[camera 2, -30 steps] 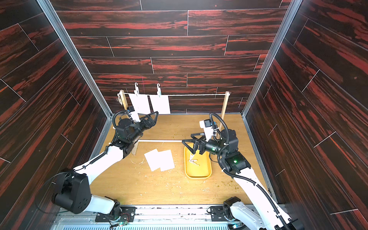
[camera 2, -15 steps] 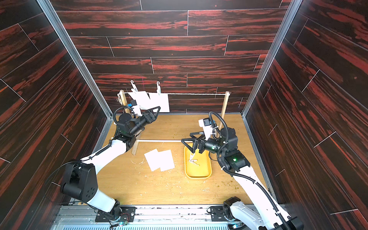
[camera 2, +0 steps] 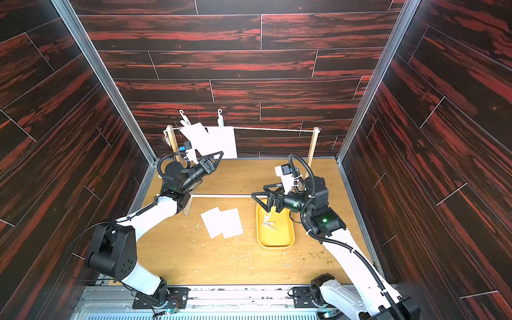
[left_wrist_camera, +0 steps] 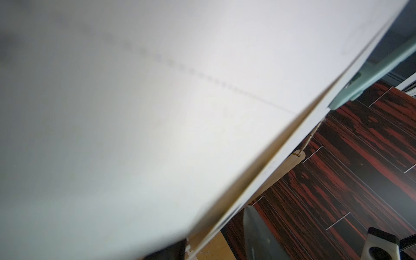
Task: Remove the postcards from the strings
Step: Pinch the postcard on the clothesline, then remove the clamp from the clothesline.
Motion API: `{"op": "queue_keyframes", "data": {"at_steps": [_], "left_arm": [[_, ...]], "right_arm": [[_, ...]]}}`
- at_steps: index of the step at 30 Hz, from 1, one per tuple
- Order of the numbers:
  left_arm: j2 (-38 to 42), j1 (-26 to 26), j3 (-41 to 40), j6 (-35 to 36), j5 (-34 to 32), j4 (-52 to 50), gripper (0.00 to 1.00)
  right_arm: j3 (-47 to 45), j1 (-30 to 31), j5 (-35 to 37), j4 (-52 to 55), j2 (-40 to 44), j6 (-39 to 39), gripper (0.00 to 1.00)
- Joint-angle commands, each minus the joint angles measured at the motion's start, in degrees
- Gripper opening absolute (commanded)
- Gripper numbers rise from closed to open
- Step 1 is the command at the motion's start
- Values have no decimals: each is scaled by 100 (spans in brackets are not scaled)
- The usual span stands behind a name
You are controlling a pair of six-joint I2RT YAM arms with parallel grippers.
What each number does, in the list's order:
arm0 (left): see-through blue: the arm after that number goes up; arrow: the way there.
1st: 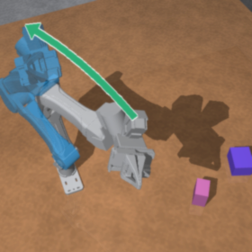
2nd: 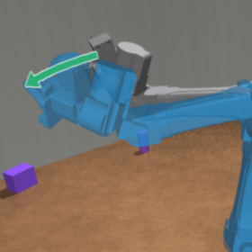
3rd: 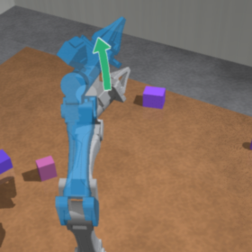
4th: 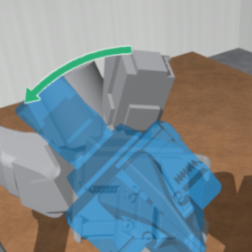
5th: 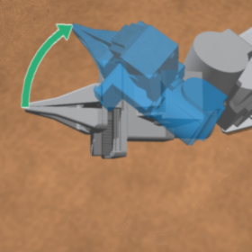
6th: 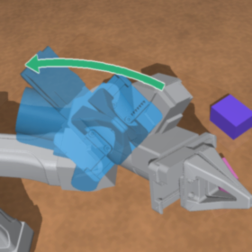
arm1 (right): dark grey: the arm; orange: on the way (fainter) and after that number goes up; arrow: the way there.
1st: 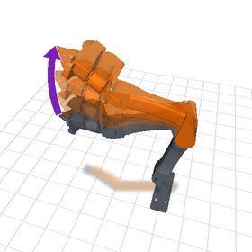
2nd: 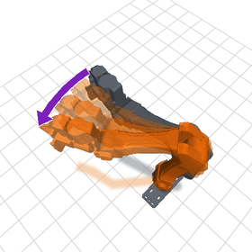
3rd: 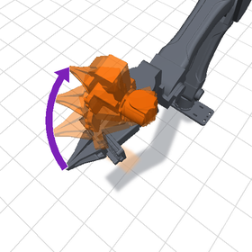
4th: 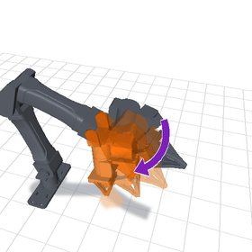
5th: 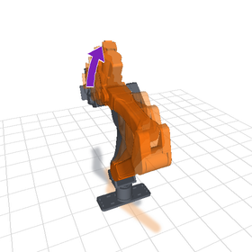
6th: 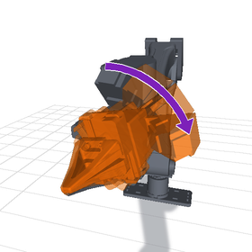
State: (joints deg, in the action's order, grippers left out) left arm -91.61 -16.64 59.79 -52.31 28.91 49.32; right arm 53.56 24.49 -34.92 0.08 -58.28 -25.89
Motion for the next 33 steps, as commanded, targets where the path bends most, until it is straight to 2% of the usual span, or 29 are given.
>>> {"op": "queue_keyframes", "data": {"at_steps": [1, 2, 3, 6, 8, 11, 17, 26, 33], "left_arm": [[285, -62, -106, -145, 105, 377, 39], [298, -96, -145, -156, 107, 394, 38], [310, -117, -179, -164, 104, 431, 33], [331, -215, -240, -206, 65, 456, 31], [343, -273, -268, -190, 62, 452, 23], [385, -335, -320, -209, -5, 491, 21], [451, -366, -304, -148, -12, 354, 0], [694, -366, -250, 124, -118, -456, 0], [851, -335, -184, 437, -202, -1214, 0]], "right_arm": [[126, 38, 7, 46, -33, 58, 97], [122, 39, 9, 37, -34, 58, 97], [125, 46, 6, 36, -41, 58, 97], [113, 38, -6, 20, -51, 49, 97], [109, 40, -1, 11, -50, 49, 97], [92, 41, 2, 3, -43, 49, 97], [181, 39, 10, 74, -62, 134, 97], [1258, 55, -39, 613, -545, 643, 93], [2941, 111, -13, 1306, -1555, 1144, 92]]}}
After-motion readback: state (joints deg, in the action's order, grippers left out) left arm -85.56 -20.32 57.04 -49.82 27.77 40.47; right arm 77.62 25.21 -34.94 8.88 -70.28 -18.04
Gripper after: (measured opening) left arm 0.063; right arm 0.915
